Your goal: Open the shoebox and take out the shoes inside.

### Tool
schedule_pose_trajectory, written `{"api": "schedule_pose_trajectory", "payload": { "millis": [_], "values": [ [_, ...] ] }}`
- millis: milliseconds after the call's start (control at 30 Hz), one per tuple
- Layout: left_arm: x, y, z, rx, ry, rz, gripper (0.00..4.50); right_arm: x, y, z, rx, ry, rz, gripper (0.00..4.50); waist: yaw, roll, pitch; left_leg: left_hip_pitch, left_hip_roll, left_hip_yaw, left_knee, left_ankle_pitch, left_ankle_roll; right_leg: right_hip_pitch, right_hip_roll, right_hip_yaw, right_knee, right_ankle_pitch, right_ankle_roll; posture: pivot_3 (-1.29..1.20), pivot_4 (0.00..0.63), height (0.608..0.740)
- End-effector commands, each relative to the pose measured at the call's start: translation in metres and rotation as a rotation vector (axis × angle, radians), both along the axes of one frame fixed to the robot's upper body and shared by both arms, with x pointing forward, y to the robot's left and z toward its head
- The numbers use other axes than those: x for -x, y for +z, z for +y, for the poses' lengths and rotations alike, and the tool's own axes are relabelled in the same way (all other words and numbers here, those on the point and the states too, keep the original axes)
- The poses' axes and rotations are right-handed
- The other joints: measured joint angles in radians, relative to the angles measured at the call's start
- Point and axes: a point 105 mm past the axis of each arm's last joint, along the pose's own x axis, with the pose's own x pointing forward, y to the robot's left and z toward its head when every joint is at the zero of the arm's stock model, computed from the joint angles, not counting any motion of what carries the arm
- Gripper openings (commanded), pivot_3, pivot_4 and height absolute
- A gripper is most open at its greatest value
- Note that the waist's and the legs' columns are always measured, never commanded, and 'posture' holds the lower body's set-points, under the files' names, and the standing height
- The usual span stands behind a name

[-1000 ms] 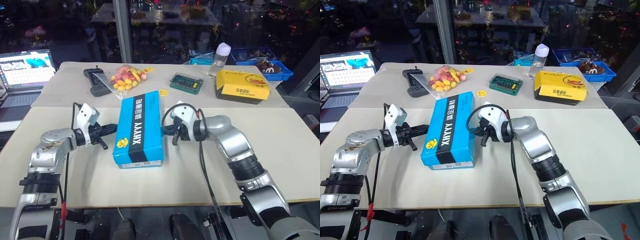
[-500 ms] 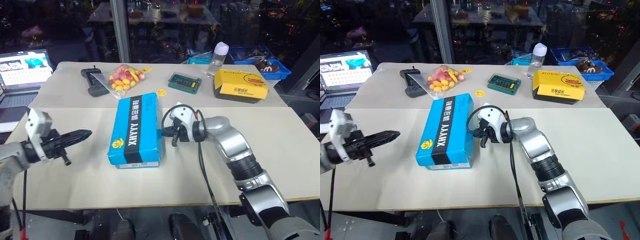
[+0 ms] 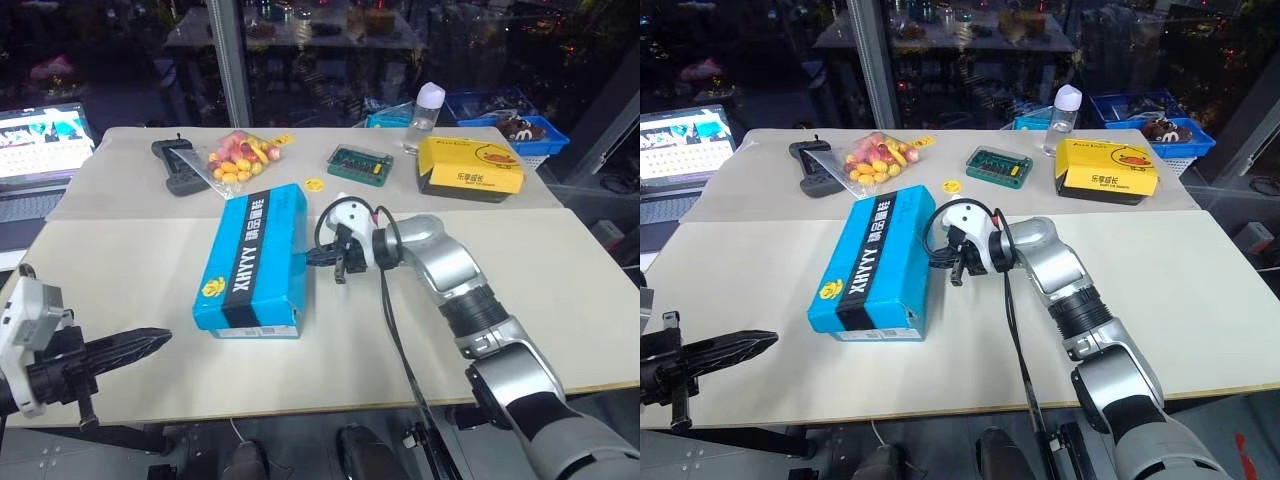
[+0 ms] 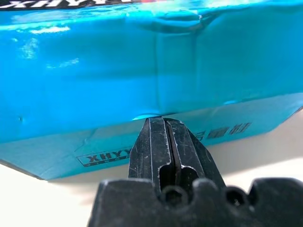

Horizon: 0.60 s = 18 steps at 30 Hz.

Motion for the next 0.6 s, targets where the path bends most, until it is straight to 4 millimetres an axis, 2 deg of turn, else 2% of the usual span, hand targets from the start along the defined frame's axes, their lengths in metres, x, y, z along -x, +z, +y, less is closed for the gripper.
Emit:
{"api": "schedule_pose_trajectory", "payload": {
  "millis": [33, 167, 267, 333, 500, 567, 600],
  "values": [
    [0.0, 0.005, -0.004, -0.009, -0.002, -0.035, 0.07, 0.006, 0.019, 0.014, 0.002, 0.069, -0.078, 0.0, 0.0, 0.0, 0.0, 0.0, 0.0, 0.0, 0.0, 0.0, 0.0, 0.0, 0.0, 0.0, 0.0, 0.0, 0.0, 0.0, 0.15, 0.726],
    [-0.003, 0.005, -0.006, -0.007, -0.003, -0.04, 0.07, 0.017, 0.03, 0.034, 0.087, 0.159, -0.156, 0.0, -0.002, 0.0, 0.0, -0.001, 0.0, 0.0, -0.001, 0.0, 0.0, -0.002, 0.0, 0.0, 0.0, 0.0, 0.001, 0.0, 0.15, 0.726],
    [-0.006, 0.004, -0.007, -0.004, -0.009, -0.038, 0.07, 0.023, 0.05, 0.055, 0.141, 0.227, -0.271, 0.0, -0.01, 0.001, 0.0, -0.003, 0.001, 0.001, -0.002, 0.0, 0.0, -0.007, 0.002, 0.001, 0.002, 0.003, 0.003, 0.0, 0.15, 0.726],
    [-0.006, 0.003, -0.01, 0.002, -0.023, -0.031, 0.07, 0.026, 0.083, 0.076, 0.086, 0.236, -0.354, 0.0, -0.019, 0.001, 0.0, -0.004, 0.002, 0.001, -0.002, 0.0, 0.0, -0.01, 0.003, 0.001, 0.003, 0.004, 0.004, 0.0, 0.15, 0.726],
    [-0.003, 0.009, -0.012, 0.015, -0.038, -0.027, 0.07, 0.041, 0.19, 0.122, -0.22, 0.198, -0.487, 0.0, -0.028, 0.001, 0.001, -0.005, 0.003, 0.0, -0.004, 0.0, 0.0, -0.013, 0.005, 0.0, 0.006, 0.004, 0.001, 0.0, 0.15, 0.726],
    [0.0, 0.014, -0.012, 0.035, -0.04, -0.024, 0.07, 0.051, 0.212, 0.138, -0.313, 0.208, -0.48, 0.0, -0.028, 0.002, 0.001, -0.006, 0.003, 0.0, -0.005, 0.0, 0.0, -0.014, 0.005, 0.0, 0.005, 0.003, 0.001, 0.0, 0.15, 0.726],
    [0.001, 0.016, -0.012, 0.041, -0.043, -0.021, 0.07, 0.053, 0.21, 0.149, -0.317, 0.206, -0.475, 0.0, -0.027, 0.002, 0.001, -0.007, 0.003, 0.0, -0.005, 0.0, 0.0, -0.014, 0.005, -0.001, 0.005, 0.003, 0.0, 0.0, 0.15, 0.726]
  ]
}}
